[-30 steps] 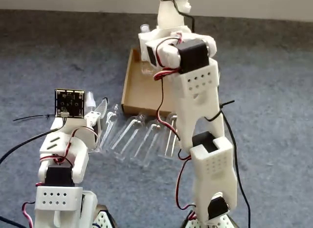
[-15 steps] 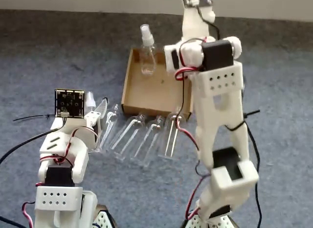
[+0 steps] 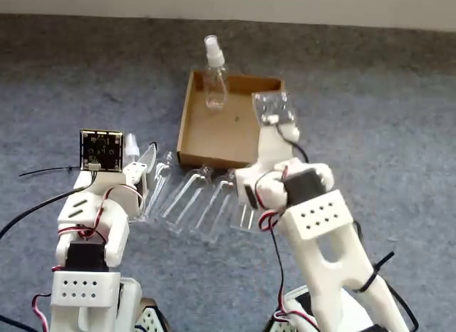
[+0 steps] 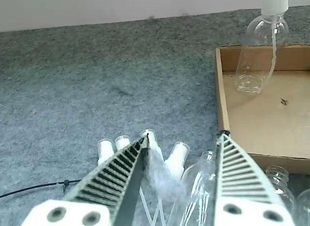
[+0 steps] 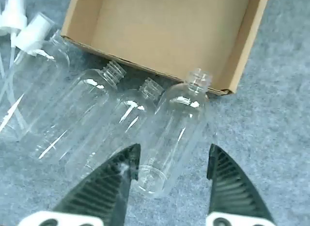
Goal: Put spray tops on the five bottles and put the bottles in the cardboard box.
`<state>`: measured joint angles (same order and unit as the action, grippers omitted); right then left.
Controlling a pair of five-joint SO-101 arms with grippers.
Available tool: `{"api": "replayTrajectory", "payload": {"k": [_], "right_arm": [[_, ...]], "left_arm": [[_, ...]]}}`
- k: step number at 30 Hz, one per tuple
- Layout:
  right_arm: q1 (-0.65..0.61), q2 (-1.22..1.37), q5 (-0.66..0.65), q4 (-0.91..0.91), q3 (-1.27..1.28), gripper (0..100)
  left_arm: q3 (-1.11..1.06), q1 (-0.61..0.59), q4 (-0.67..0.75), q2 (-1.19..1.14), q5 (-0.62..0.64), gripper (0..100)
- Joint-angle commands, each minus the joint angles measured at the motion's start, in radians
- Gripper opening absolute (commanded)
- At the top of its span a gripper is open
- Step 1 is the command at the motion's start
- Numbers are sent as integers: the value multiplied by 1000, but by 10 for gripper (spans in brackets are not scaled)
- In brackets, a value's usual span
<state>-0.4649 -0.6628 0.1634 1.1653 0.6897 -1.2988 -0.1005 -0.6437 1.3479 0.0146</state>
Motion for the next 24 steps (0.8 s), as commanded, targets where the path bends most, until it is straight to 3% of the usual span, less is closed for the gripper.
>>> {"api": "replayTrajectory", "payload": {"k": [1, 5, 8, 12, 16, 24], "right_arm": [[-33, -62, 18, -113, 71, 186], [-38, -24, 32, -113, 79, 280], [-38, 21, 135, -113, 79, 338], [-38, 91, 212, -142, 79, 341], [-33, 162, 218, -249, 81, 340], [-31, 248, 218, -263, 81, 339]], "left_arm": [[8, -4, 20, 2, 6, 207], [8, -4, 20, 2, 6, 207], [8, -4, 20, 2, 6, 207], [8, -4, 20, 2, 6, 207], [8, -4, 18, 2, 6, 207], [8, -4, 18, 2, 6, 207]]}}
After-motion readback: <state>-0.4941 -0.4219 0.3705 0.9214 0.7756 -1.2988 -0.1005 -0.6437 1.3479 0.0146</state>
